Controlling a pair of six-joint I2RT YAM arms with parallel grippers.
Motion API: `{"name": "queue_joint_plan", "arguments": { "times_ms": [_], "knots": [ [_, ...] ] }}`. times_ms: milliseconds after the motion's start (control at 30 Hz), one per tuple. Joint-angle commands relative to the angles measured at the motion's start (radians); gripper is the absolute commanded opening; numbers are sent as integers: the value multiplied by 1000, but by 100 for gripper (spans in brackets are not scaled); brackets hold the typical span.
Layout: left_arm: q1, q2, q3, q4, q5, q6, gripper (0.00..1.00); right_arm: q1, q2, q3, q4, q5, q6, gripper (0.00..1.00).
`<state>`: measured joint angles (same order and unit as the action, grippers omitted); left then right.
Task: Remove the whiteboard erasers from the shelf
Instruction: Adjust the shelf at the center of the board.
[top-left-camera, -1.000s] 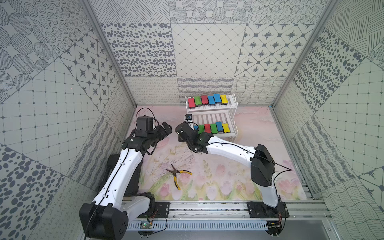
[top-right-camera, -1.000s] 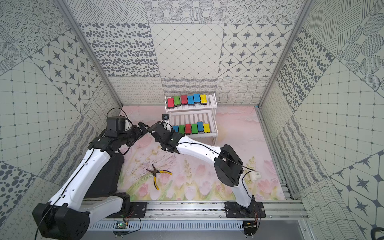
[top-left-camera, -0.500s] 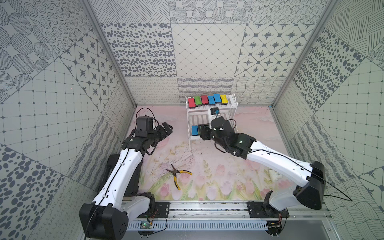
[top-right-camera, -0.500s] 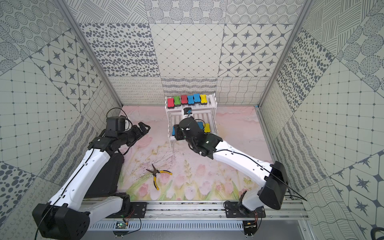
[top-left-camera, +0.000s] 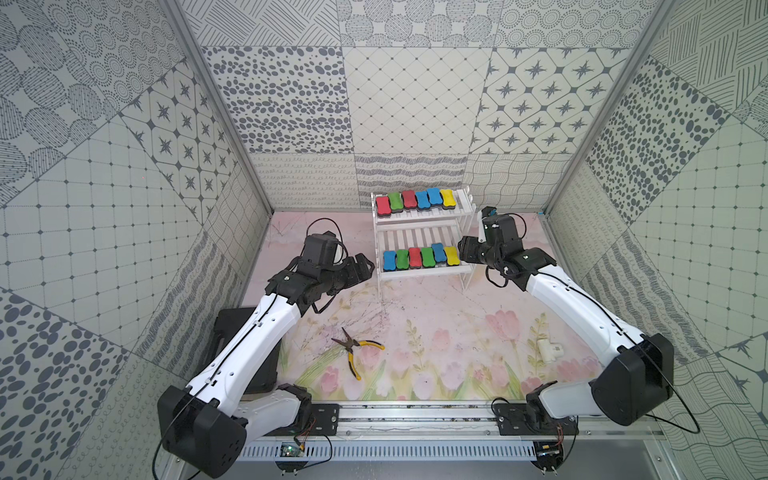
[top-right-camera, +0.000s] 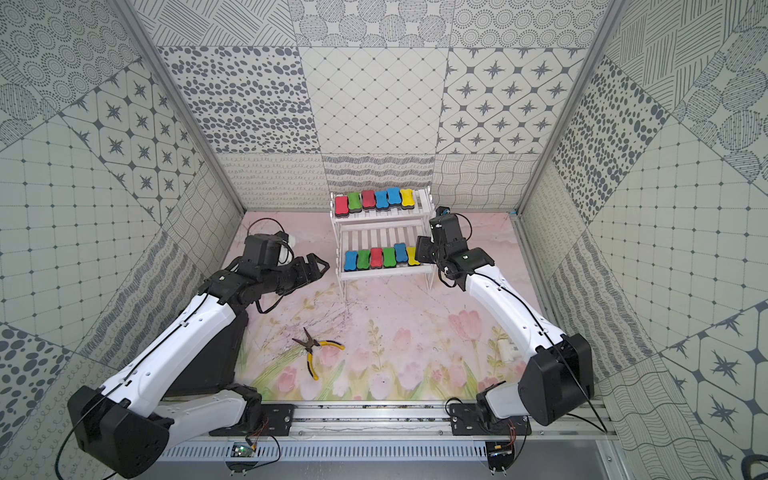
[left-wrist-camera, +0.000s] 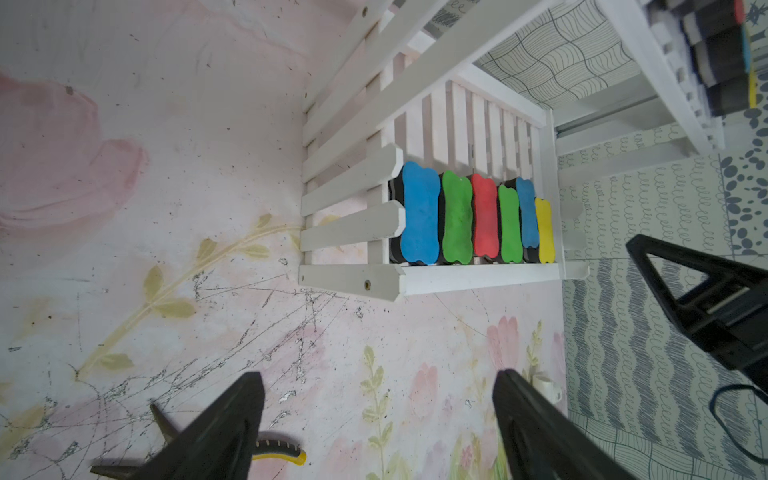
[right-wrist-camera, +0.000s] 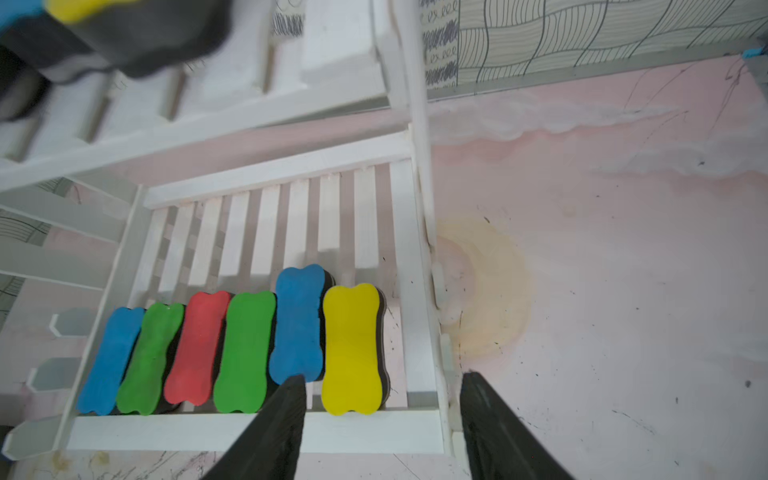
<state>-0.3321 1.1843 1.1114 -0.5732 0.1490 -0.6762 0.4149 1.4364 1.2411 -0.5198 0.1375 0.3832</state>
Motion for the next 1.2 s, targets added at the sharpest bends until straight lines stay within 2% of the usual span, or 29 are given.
{"name": "queue_joint_plan", "arguments": {
  "times_ms": [0,167,400,500,700,1000,1167],
  "knots": [
    [-24,-8,19,-58,-52,67,93,-31,33,-2,7,-12,-29,63],
    [-24,-3,21,-52,-45,71,94,-70,93,12,19,-50,-44,60],
    [-24,21,24,-53,-42,72,94,-77,124,-11,57,-66,-37,43],
    [-24,26,24,-53,-43,72,94,-75,109,-34,84,-93,-22,33],
    [-24,29,28,-57,-54,75,94,-66,72,-78,103,-110,3,21],
    [-23,35,30,-59,-61,77,95,-22,30,-123,120,-102,29,19],
    [-24,34,36,-60,-52,82,95,-20,-9,-122,90,-40,39,41]
  ]
}}
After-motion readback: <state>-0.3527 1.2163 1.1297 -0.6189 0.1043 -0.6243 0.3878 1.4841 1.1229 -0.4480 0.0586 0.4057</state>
